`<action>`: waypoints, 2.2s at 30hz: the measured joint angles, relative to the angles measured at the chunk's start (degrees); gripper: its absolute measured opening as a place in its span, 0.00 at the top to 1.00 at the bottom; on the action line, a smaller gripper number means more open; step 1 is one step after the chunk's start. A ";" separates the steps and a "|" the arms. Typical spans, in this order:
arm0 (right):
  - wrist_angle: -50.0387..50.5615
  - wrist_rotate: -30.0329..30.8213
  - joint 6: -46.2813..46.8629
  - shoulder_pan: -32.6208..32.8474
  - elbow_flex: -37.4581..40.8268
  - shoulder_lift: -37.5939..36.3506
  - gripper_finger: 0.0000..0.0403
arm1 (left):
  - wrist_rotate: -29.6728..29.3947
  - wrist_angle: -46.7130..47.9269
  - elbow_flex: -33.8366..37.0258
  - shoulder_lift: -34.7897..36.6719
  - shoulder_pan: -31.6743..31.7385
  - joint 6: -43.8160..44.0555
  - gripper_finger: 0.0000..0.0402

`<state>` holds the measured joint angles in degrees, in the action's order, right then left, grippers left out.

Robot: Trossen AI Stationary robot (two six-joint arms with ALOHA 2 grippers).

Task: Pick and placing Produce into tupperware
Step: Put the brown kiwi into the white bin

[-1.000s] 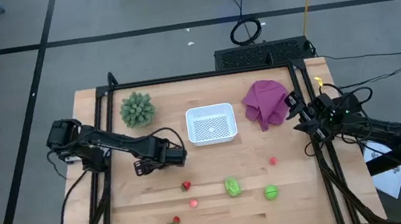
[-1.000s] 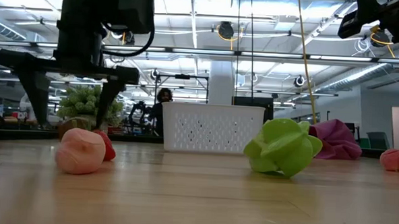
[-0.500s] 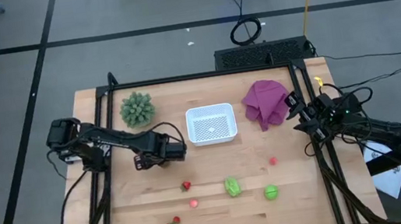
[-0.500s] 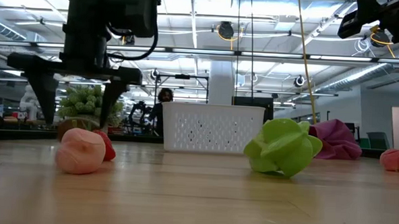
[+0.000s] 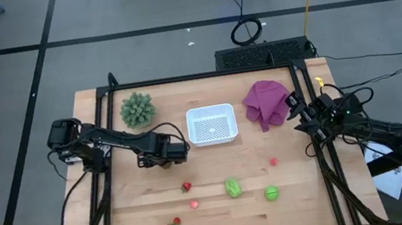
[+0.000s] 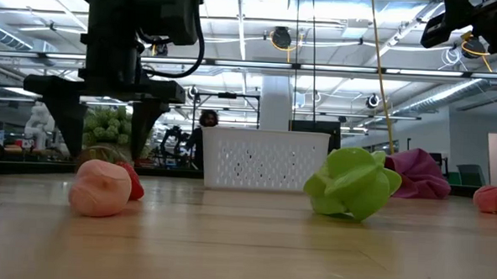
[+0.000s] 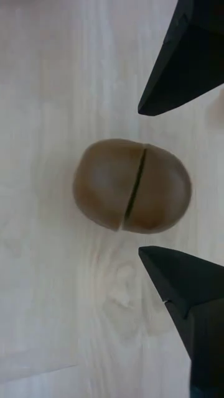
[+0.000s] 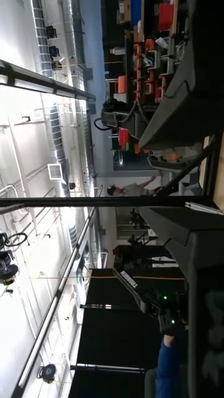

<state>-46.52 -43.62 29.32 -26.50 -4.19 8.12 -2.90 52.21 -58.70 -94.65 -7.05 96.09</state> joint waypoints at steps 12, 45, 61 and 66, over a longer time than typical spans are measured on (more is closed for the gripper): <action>-0.02 0.02 0.02 -0.01 0.00 -0.01 0.63 | 1.12 -0.51 0.09 -1.39 -0.74 0.16 0.16; -0.93 0.00 2.97 -0.02 0.04 -0.11 0.63 | -0.17 -2.23 0.04 -4.92 1.92 -3.41 0.17; -0.98 0.00 2.84 0.00 0.04 -0.11 0.63 | -0.13 -2.82 0.04 -4.91 1.90 -4.52 0.38; -0.97 0.00 2.84 -0.02 0.04 -0.11 0.63 | -0.13 -2.80 0.04 -4.87 1.90 -4.98 0.38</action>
<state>-47.49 -43.62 32.16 -26.52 -4.14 8.01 -3.02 49.41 -58.65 -99.53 -5.15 91.11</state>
